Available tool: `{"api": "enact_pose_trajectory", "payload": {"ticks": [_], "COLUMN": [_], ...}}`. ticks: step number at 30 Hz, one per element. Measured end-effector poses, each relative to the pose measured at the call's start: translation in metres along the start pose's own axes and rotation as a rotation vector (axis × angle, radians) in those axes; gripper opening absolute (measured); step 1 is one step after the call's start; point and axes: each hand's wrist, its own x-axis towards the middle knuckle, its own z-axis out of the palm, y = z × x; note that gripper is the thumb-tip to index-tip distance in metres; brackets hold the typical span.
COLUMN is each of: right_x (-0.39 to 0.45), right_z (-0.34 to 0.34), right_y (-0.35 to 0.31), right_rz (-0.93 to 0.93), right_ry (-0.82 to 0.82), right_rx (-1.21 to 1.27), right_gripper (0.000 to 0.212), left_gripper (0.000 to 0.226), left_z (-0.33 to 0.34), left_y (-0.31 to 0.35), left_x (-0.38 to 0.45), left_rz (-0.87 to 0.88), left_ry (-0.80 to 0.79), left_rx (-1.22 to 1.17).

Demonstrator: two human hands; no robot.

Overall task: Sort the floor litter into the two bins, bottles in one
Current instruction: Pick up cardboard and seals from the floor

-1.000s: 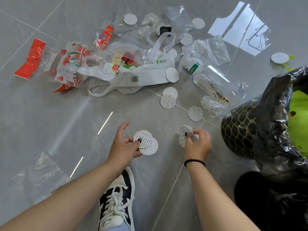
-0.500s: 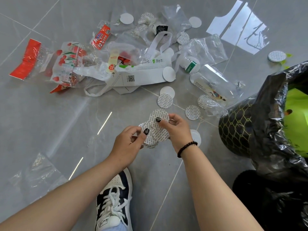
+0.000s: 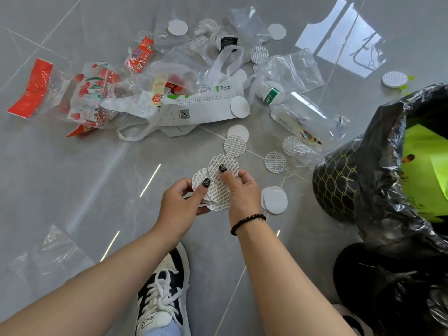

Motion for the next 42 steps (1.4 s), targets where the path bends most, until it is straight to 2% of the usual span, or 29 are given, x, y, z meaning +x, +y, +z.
{"api": "enact_pose_trajectory", "payload": {"ticks": [3, 6, 8, 9, 13, 16, 19, 22, 24, 25, 28, 29, 31, 34, 38, 40, 42], "right_x": [-0.004, -0.01, -0.025, -0.033, -0.071, -0.1, -0.138, -0.166, -0.164, -0.158, -0.139, -0.136, -0.132, -0.137, -0.124, -0.106, -0.095], "right_z": [0.004, 0.007, 0.008, 0.005, -0.011, -0.028, -0.056, -0.102, -0.137, -0.151, -0.165, -0.162, -0.148, -0.105, -0.027, 0.009, 0.04], "right_y": [-0.002, -0.012, -0.03, -0.041, -0.094, -0.144, -0.205, -0.25, -0.261, -0.262, -0.257, -0.255, -0.252, -0.244, -0.193, -0.143, -0.08], "right_rz": [0.002, -0.032, -0.09, -0.141, -0.317, -0.437, -0.627, -0.784, -0.771, -0.718, -0.568, -0.577, -0.716, -1.052, -1.525, -1.641, -1.565], "right_ry": [0.033, 0.02, -0.012, -0.044, -0.073, -0.044, 0.104, 0.386, 0.584, 0.633, 0.656, 0.667, 0.672, 0.507, -0.002, -0.201, -0.31], "right_rx": [0.055, -0.046, -0.263, -0.394, -0.852, -1.176, -1.359, -1.402, -1.378, -1.399, -1.504, -1.541, -1.565, -1.532, -1.489, -1.444, -1.389], "right_gripper": [0.012, 0.025, 0.051, 0.057, 0.043, 0.04, 0.039, 0.036, 0.036, 0.037, 0.047, 0.054, 0.067, 0.07, 0.062, 0.065, 0.07], "left_gripper": [0.014, 0.035, 0.043, 0.04, 0.016, 0.014, 0.017, 0.02, 0.026, 0.029, 0.027, 0.026, 0.025, 0.026, 0.026, 0.025, 0.024], "left_z": [0.013, 0.016, 0.016, 0.017, 0.03, 0.036, 0.036, 0.035, 0.036, 0.036, 0.036, 0.035, 0.031, 0.023, -0.012, -0.039, -0.068], "left_y": [0.009, 0.021, 0.033, 0.041, 0.066, 0.072, 0.072, 0.074, 0.073, 0.073, 0.069, 0.067, 0.062, 0.061, 0.078, 0.086, 0.089], "left_x": [-0.009, -0.016, -0.02, -0.021, -0.033, -0.042, -0.052, -0.061, -0.065, -0.067, -0.067, -0.067, -0.064, -0.054, -0.031, -0.025, -0.026], "left_rz": [0.049, 0.107, 0.201, 0.257, 0.394, 0.409, 0.405, 0.414, 0.416, 0.417, 0.402, 0.393, 0.374, 0.346, 0.28, 0.271, 0.271], "left_ry": [0.02, 0.099, 0.146, 0.157, 0.114, 0.028, -0.043, -0.109, -0.151, -0.164, -0.188, -0.197, -0.221, -0.198, 0.063, 0.176, 0.256], "left_rx": [-0.026, -0.03, 0.068, 0.134, 0.186, 0.183, 0.207, 0.27, 0.302, 0.311, 0.353, 0.366, 0.393, 0.413, 0.402, 0.412, 0.447]}}
